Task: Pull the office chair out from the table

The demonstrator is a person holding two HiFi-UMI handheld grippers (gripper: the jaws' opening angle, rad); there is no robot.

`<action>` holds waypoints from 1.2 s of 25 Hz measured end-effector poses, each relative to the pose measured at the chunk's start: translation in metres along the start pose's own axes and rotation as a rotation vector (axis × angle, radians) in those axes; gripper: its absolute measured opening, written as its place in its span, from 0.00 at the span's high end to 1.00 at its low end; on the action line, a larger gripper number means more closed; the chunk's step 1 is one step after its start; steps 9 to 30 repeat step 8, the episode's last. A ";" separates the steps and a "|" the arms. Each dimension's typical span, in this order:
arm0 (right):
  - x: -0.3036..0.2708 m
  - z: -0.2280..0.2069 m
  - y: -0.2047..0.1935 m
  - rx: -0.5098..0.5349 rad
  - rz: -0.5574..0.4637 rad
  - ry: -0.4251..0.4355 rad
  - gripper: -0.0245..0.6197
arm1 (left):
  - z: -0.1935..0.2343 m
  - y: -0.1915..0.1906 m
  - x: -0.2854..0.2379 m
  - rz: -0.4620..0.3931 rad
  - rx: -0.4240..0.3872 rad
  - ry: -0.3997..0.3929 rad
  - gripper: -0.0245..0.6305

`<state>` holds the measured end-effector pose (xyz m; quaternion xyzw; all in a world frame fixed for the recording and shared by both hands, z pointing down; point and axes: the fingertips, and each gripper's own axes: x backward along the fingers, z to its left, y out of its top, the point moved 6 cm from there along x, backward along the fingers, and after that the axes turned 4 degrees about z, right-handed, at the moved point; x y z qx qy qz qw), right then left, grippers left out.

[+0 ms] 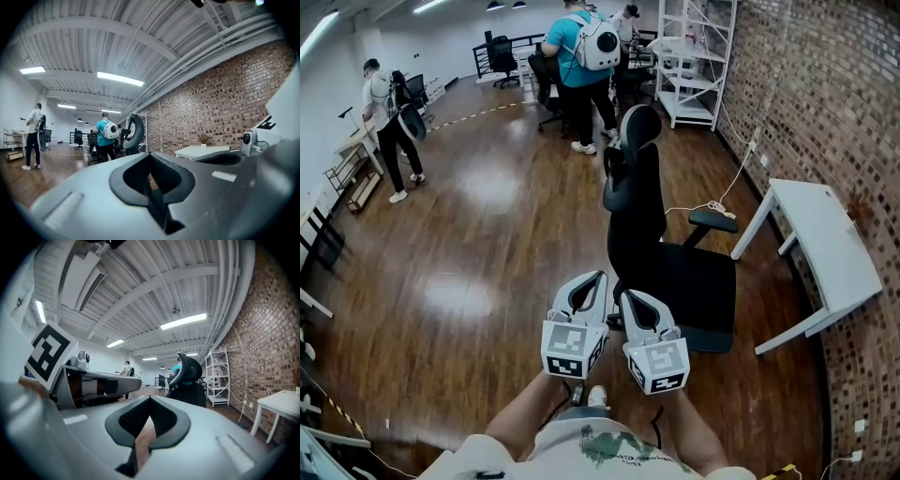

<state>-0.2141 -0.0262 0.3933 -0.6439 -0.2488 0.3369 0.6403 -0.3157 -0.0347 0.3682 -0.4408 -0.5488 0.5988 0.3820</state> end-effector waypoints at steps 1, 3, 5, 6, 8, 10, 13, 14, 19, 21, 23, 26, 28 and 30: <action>0.000 0.001 0.001 0.001 -0.003 0.000 0.95 | -0.001 0.000 0.001 0.000 -0.003 -0.002 0.94; 0.001 0.001 0.001 -0.001 -0.001 -0.001 0.95 | -0.003 -0.001 0.001 0.003 -0.005 -0.005 0.94; 0.001 0.000 -0.001 -0.010 0.004 -0.002 0.95 | -0.004 -0.001 0.000 0.001 -0.005 -0.006 0.94; 0.001 0.000 -0.002 -0.014 0.003 -0.002 0.95 | -0.004 -0.002 0.000 -0.001 -0.004 -0.006 0.94; 0.001 0.000 -0.003 -0.018 0.001 -0.001 0.95 | -0.004 -0.002 0.000 -0.003 -0.004 -0.005 0.94; 0.001 0.000 -0.003 -0.018 0.001 -0.001 0.95 | -0.004 -0.002 0.000 -0.003 -0.004 -0.005 0.94; 0.001 0.000 -0.003 -0.018 0.001 -0.001 0.95 | -0.004 -0.002 0.000 -0.003 -0.004 -0.005 0.94; 0.001 0.000 -0.003 -0.018 0.001 -0.001 0.95 | -0.004 -0.002 0.000 -0.003 -0.004 -0.005 0.94; 0.001 0.000 -0.003 -0.018 0.001 -0.001 0.95 | -0.004 -0.002 0.000 -0.003 -0.004 -0.005 0.94; 0.001 0.000 -0.003 -0.018 0.001 -0.001 0.95 | -0.004 -0.002 0.000 -0.003 -0.004 -0.005 0.94; 0.001 0.000 -0.003 -0.018 0.001 -0.001 0.95 | -0.004 -0.002 0.000 -0.003 -0.004 -0.005 0.94; 0.001 0.000 -0.003 -0.018 0.001 -0.001 0.95 | -0.004 -0.002 0.000 -0.003 -0.004 -0.005 0.94; 0.001 0.000 -0.003 -0.018 0.001 -0.001 0.95 | -0.004 -0.002 0.000 -0.003 -0.004 -0.005 0.94; 0.001 0.000 -0.003 -0.018 0.001 -0.001 0.95 | -0.004 -0.002 0.000 -0.003 -0.004 -0.005 0.94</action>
